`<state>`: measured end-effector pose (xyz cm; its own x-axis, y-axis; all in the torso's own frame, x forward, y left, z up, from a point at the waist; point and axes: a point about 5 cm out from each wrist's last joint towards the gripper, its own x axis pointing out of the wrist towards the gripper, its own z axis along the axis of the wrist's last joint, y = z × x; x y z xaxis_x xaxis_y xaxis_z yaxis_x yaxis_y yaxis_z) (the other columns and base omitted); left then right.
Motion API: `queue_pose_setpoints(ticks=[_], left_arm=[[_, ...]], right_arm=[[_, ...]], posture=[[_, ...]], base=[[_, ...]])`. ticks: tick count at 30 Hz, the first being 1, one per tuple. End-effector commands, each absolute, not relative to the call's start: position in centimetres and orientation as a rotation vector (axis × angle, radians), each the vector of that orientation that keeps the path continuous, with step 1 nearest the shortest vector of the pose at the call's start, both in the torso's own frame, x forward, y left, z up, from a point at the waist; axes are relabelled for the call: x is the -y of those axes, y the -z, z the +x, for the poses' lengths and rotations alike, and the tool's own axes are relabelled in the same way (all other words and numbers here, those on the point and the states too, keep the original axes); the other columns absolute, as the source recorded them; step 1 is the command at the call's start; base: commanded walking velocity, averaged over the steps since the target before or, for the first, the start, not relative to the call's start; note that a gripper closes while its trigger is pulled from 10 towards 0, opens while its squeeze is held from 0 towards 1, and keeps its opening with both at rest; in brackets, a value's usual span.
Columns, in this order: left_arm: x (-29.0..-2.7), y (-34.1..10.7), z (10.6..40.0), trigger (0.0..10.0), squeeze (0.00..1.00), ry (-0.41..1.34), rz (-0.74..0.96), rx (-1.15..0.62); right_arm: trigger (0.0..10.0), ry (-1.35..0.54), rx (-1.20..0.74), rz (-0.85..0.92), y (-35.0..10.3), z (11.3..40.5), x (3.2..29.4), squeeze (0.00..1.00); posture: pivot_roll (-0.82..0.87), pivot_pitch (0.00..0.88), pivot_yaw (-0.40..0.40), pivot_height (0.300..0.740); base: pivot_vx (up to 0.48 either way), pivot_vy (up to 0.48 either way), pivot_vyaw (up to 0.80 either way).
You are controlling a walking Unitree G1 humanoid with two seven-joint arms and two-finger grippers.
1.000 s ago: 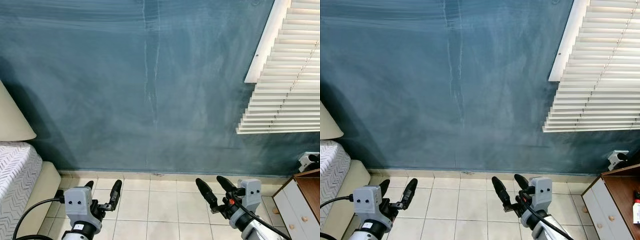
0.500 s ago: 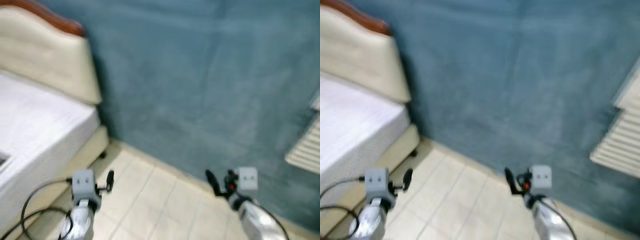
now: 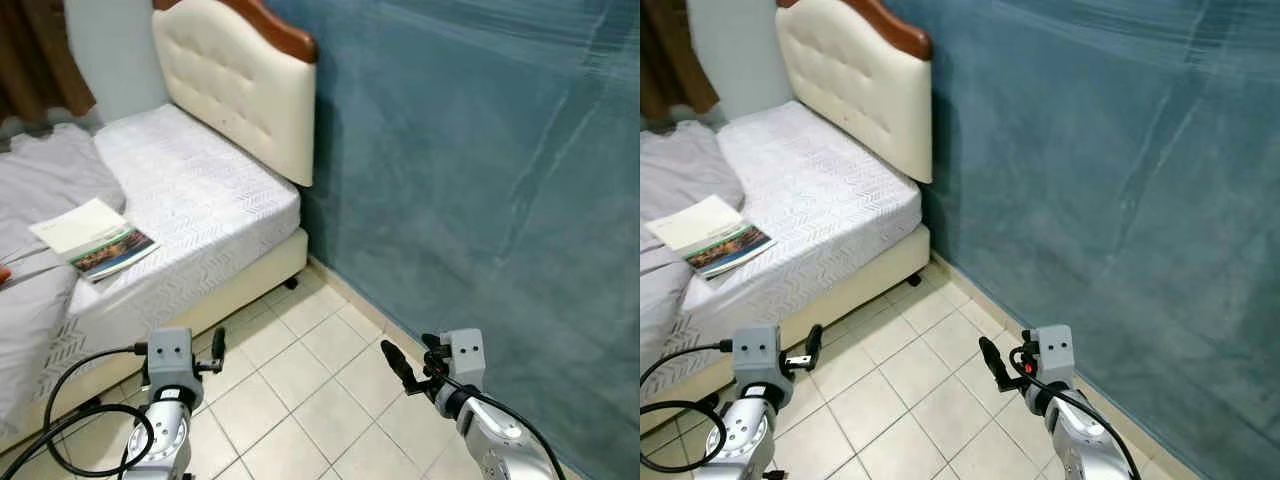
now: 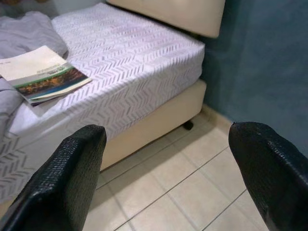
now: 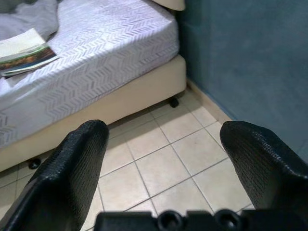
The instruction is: Clean up the room
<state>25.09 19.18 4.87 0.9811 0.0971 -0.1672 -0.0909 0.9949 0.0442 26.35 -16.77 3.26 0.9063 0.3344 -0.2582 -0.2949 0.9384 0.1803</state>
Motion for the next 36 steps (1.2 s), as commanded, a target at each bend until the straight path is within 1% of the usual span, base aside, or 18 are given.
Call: queue_pose_setpoints(ticks=[1,2,3,5,6,9,13,18,22,24,26,28,29,30,31,36], left_arm=[[-19.1,-5.0,25.3,10.0,0.0,-0.092,0.023,-0.157],[-19.1,-4.9,25.4,10.0,0.0,-0.096,0.012,-0.167],[-19.1,-5.0,25.5,10.0,0.0,-0.105,0.016,-0.16],[-19.0,-5.0,25.6,10.0,0.0,-0.104,0.03,-0.161],[-19.0,-5.0,25.6,10.0,0.0,-0.102,0.023,-0.16],[-19.0,-4.6,25.6,10.0,0.0,-0.109,0.059,-0.186],[-19.7,-4.4,25.9,10.0,0.0,-0.143,0.085,-0.215],[-19.5,-4.9,26.0,10.0,0.0,-0.145,0.154,-0.173],[-19.5,-5.1,26.1,10.0,0.0,-0.117,0.114,-0.155],[-19.5,-5.0,25.9,10.0,0.0,-0.113,0.097,-0.161],[-19.6,-4.9,25.8,10.0,0.0,-0.118,0.097,-0.166],[-19.6,-5.9,25.6,10.0,0.0,-0.085,0.07,-0.096],[-19.6,-5.9,25.6,10.0,0.0,-0.085,0.07,-0.096],[-19.8,-6.8,25.3,10.0,0.0,-0.061,0.081,-0.044],[-20.1,-7.1,25.1,10.0,0.0,-0.063,0.083,-0.029],[-20.8,-7.4,25.3,10.0,0.0,-0.092,0.079,-0.018]], right_arm=[[10.0,-0.344,-0.276,0.143,-3.7,26.5,16.7,0.0],[10.0,-0.354,-0.287,0.155,-3.7,26.5,16.5,0.0],[10.0,-0.385,-0.271,0.048,-4.0,26.6,15.9,0.0],[10.0,-0.377,-0.252,0.075,-4.4,26.9,15.9,0.0],[10.0,-0.365,-0.248,0.116,-4.5,27.1,16.1,0.0],[10.0,-0.346,-0.273,0.113,-3.9,27.1,16.7,0.0],[10.0,-0.358,-0.289,0.136,-3.3,27.1,16.9,0.0],[10.0,-0.373,-0.294,0.17,-3.0,27.4,16.8,0.0],[10.0,-0.382,-0.289,0.174,-3.0,27.7,16.7,0.0],[10.0,-0.38,-0.279,0.157,-3.1,27.6,16.7,0.0],[10.0,-0.338,-0.283,0.135,-3.1,27.7,16.9,0.0],[10.0,-0.297,-0.18,0.175,-4.4,27.9,17.3,0.0],[10.0,-0.297,-0.18,0.175,-4.4,27.9,17.3,0.0],[10.0,-0.283,-0.115,0.127,-5.5,27.7,17.6,0.0],[10.0,-0.283,-0.093,0.106,-5.8,27.5,17.6,0.0],[10.0,-0.283,-0.105,0.106,-5.6,27.4,17.3,0.0]], posture=[[0.01,0.0,-0.013,0.74],[0.01,0.0,-0.013,0.74],[0.01,0.0,-0.013,0.74],[0.01,0.0,-0.013,0.74],[0.01,0.0,-0.013,0.74],[0.02,0.0,-0.013,0.74],[0.02,0.0,-0.014,0.74],[0.02,0.0,-0.018,0.74],[0.02,0.0,-0.015,0.74],[0.02,0.0,-0.013,0.74],[0.01,0.0,-0.01,0.74],[0.01,0.0,-0.006,0.74],[0.01,0.0,-0.006,0.74],[0.02,0.0,-0.005,0.74],[0.01,0.0,-0.003,0.74],[0.01,0.0,-0.002,0.74]], base=[[0.48,0.0,0.48],[0.48,0.0,0.48],[0.48,0.0,0.0],[0.48,0.0,0.0],[0.48,0.0,0.7],[0.41,0.0,0.65],[0.0,0.0,0.61],[0.0,0.0,0.6],[0.0,0.0,0.57],[0.48,0.0,0.54],[0.48,0.0,0.0],[0.48,0.0,0.63],[0.48,0.0,0.6],[0.48,0.0,0.6],[0.48,0.0,0.6],[0.48,0.0,0.6]])
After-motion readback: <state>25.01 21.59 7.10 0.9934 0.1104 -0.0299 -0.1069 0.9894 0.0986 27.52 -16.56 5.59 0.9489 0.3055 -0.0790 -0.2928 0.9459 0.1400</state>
